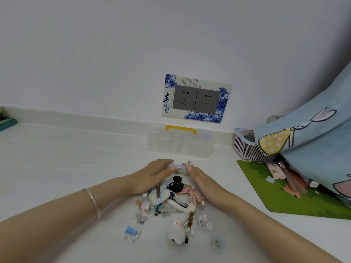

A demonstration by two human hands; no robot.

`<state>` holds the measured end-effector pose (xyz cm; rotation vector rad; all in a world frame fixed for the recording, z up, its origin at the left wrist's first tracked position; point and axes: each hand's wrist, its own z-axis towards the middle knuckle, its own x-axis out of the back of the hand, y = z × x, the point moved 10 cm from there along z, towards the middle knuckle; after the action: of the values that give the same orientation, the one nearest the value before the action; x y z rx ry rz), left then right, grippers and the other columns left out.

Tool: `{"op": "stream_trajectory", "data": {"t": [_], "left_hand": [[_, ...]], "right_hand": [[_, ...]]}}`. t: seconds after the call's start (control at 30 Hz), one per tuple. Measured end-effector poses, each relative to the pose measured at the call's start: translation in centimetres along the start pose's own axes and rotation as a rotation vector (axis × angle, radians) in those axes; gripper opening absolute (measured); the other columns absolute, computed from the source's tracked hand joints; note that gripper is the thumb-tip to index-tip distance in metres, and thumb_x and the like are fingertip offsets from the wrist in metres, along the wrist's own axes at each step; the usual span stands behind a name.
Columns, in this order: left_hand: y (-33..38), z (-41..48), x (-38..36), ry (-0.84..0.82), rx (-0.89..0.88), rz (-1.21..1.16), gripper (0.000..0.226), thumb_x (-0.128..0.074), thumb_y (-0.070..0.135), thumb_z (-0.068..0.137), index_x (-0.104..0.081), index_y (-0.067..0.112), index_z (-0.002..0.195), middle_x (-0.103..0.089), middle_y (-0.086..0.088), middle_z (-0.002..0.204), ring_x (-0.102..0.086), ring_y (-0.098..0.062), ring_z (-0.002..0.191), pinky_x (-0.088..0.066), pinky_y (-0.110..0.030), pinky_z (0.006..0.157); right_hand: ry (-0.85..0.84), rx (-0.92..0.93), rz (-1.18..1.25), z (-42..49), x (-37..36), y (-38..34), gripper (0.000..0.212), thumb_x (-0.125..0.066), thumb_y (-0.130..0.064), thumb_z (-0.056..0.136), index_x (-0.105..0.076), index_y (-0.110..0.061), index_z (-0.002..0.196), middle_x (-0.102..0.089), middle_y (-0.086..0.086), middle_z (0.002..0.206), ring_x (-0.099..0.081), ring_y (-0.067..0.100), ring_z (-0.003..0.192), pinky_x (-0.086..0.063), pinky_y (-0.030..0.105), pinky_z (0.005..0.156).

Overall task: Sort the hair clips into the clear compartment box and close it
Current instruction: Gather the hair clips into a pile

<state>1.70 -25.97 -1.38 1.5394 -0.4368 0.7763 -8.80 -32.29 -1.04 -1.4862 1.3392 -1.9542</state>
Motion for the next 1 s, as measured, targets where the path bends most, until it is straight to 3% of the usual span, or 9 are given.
{"op": "stream_trajectory", "data": {"t": [0.07, 0.13, 0.27, 0.43, 0.53, 0.67, 0.8, 0.9, 1.0], "left_hand": [[0.6, -1.7, -0.6, -0.035, -0.053, 0.025, 0.074, -0.025, 0.068, 0.082, -0.026, 0.027, 0.144, -0.033, 0.007, 0.146, -0.028, -0.008, 0.136, -0.022, -0.032, 0.114], [1.2, -3.6, -1.1, -0.06, -0.089, 0.039, 0.068, -0.026, 0.065, 0.084, -0.027, 0.031, 0.142, -0.036, 0.01, 0.141, -0.033, -0.002, 0.13, -0.027, -0.029, 0.111], [1.9, -6.5, -2.0, -0.071, -0.094, 0.029, 0.063, -0.028, 0.062, 0.086, -0.023, 0.033, 0.142, -0.035, 0.016, 0.134, -0.046, 0.019, 0.097, -0.044, -0.009, 0.075], [1.9, -7.5, -2.0, -0.019, -0.083, 0.059, 0.072, -0.024, 0.066, 0.082, -0.021, 0.03, 0.145, -0.028, 0.015, 0.146, -0.026, 0.0, 0.133, -0.021, -0.022, 0.11], [1.8, -7.6, -1.9, 0.031, -0.05, 0.014, 0.073, -0.024, 0.068, 0.081, -0.023, 0.032, 0.144, -0.03, 0.014, 0.148, -0.026, 0.0, 0.133, -0.02, -0.022, 0.11], [2.0, -7.5, -1.9, 0.058, -0.047, -0.016, 0.075, -0.021, 0.07, 0.079, -0.022, 0.033, 0.145, -0.026, 0.014, 0.152, -0.023, 0.0, 0.137, -0.017, -0.023, 0.112], [2.1, -7.4, -1.9, 0.058, -0.054, -0.024, 0.075, -0.021, 0.069, 0.08, -0.019, 0.033, 0.146, -0.02, 0.015, 0.154, -0.018, 0.004, 0.136, -0.013, -0.019, 0.11], [1.9, -7.5, -2.1, 0.045, -0.06, 0.003, 0.075, -0.021, 0.068, 0.08, -0.019, 0.032, 0.146, -0.021, 0.014, 0.154, -0.018, 0.001, 0.138, -0.014, -0.024, 0.114], [2.0, -7.7, -2.8, 0.005, -0.101, 0.02, 0.072, -0.022, 0.07, 0.081, -0.019, 0.036, 0.145, -0.022, 0.018, 0.152, -0.018, 0.006, 0.135, -0.015, -0.017, 0.109]], "right_hand": [[-0.06, 0.034, 0.047, -1.4, -1.1, -0.7, 0.051, -0.023, -0.063, 0.09, -0.047, -0.041, 0.129, -0.047, -0.02, 0.135, -0.039, -0.006, 0.128, -0.028, 0.015, 0.107], [-0.082, 0.029, 0.079, -2.7, -1.8, -0.9, 0.045, -0.024, -0.061, 0.092, -0.05, -0.044, 0.124, -0.049, -0.022, 0.132, -0.042, -0.009, 0.124, -0.03, 0.016, 0.105], [-0.113, 0.024, 0.079, -4.1, -2.8, -0.1, 0.055, -0.021, -0.072, 0.086, -0.044, -0.048, 0.13, -0.041, -0.023, 0.14, -0.035, -0.01, 0.128, -0.026, 0.024, 0.11], [0.09, 0.009, -0.033, -0.9, 0.9, -0.2, 0.07, -0.014, -0.07, 0.084, -0.034, -0.036, 0.142, -0.019, -0.011, 0.156, -0.014, 0.004, 0.142, -0.008, 0.034, 0.118], [0.101, -0.089, -0.018, 1.4, 1.8, 0.9, 0.07, -0.015, -0.064, 0.09, -0.027, -0.025, 0.146, -0.015, -0.003, 0.159, -0.012, 0.012, 0.145, -0.008, 0.042, 0.12], [-0.012, -0.09, -0.004, 1.3, 0.2, 0.6, 0.068, -0.011, -0.059, 0.095, -0.04, -0.018, 0.141, -0.029, -0.004, 0.154, -0.025, 0.009, 0.14, -0.009, 0.028, 0.115], [-0.1, -0.059, 0.085, -2.0, -2.0, 0.2, 0.07, -0.017, -0.067, 0.09, -0.05, -0.024, 0.134, -0.042, -0.005, 0.148, -0.039, 0.011, 0.135, -0.022, 0.04, 0.117], [-0.122, -0.059, 0.158, -4.7, -2.5, -0.1, 0.064, -0.024, -0.068, 0.087, -0.054, -0.031, 0.13, -0.057, -0.005, 0.134, -0.054, 0.008, 0.121, -0.034, 0.038, 0.112], [-0.16, -0.026, 0.121, -6.4, -3.1, -0.2, 0.055, -0.027, -0.066, 0.09, -0.049, -0.037, 0.132, -0.055, -0.011, 0.136, -0.051, 0.006, 0.124, -0.033, 0.038, 0.112]]}}
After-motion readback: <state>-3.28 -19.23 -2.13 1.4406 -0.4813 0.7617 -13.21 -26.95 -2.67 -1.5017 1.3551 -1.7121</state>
